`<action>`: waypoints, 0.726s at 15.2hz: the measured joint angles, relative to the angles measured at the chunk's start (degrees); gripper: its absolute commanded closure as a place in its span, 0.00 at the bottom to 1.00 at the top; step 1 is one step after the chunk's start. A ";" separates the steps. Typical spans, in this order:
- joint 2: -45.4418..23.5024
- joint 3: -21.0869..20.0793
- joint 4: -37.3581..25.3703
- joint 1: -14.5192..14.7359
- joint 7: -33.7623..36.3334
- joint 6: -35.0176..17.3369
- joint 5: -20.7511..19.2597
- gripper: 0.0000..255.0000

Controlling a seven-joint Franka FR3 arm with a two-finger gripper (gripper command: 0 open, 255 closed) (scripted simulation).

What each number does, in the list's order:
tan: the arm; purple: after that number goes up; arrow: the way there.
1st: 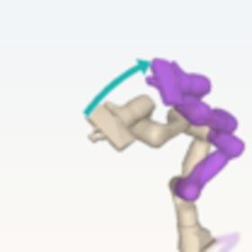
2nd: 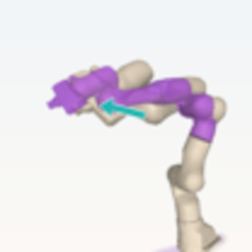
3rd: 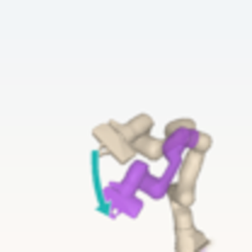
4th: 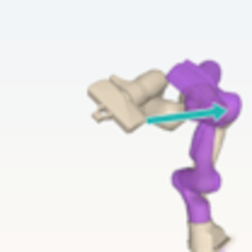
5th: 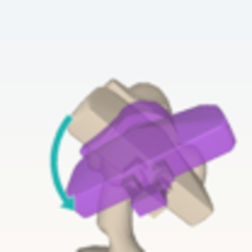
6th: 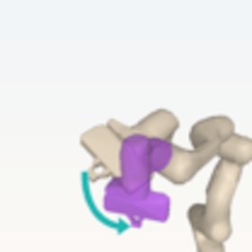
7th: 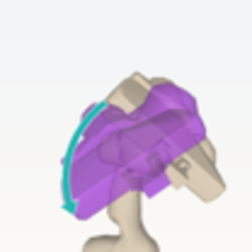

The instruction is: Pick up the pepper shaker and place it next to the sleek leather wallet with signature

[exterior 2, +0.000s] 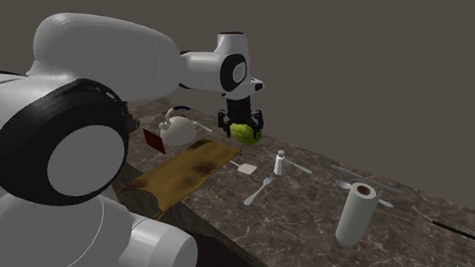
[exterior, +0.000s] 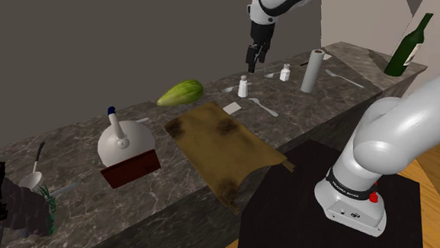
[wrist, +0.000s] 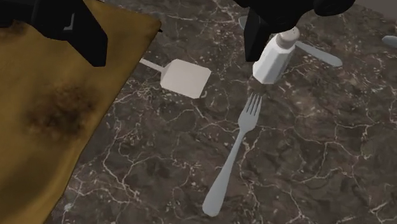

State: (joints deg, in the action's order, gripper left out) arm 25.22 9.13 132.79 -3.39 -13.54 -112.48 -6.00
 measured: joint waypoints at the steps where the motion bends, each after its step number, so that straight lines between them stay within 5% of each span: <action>1: -1.97 0.68 -0.63 -0.06 -1.13 -1.30 -0.14 0.00; 11: -21.81 6.29 -9.43 -1.25 -13.35 -11.70 1.23 0.00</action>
State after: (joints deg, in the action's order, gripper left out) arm 3.41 15.42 123.36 -4.64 -26.89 -124.18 -4.78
